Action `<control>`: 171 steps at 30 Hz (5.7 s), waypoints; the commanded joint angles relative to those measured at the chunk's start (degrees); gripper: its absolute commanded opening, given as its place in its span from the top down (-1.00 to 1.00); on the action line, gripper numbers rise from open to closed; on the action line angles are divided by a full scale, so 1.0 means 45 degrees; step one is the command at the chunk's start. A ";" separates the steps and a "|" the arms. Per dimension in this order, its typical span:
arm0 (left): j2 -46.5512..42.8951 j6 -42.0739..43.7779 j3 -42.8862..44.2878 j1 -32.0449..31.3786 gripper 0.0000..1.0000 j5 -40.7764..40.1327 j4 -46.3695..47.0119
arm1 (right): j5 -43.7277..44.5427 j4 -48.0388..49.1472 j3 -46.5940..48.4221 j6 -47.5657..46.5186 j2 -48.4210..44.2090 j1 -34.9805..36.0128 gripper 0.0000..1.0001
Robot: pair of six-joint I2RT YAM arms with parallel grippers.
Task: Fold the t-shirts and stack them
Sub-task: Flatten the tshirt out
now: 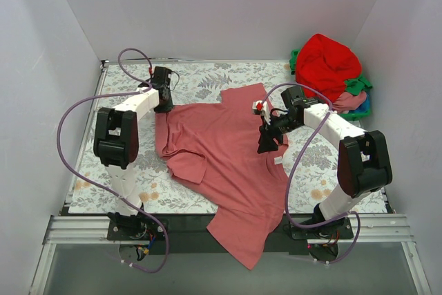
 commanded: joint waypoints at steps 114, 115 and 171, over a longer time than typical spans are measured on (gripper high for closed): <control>-0.7865 -0.1015 -0.7243 0.1982 1.00 0.3530 0.3736 | 0.7314 0.1489 1.1830 0.6915 0.8436 -0.0405 -0.21; -0.7865 -0.1015 -0.7242 0.1982 1.00 0.3530 0.3736 | 0.7508 0.1528 1.2102 0.6915 0.8785 -0.0483 -0.21; -0.7982 -0.0917 -0.7379 0.1982 1.00 0.3725 0.3931 | 0.7197 0.2407 1.0248 0.7189 0.8611 -0.1694 0.21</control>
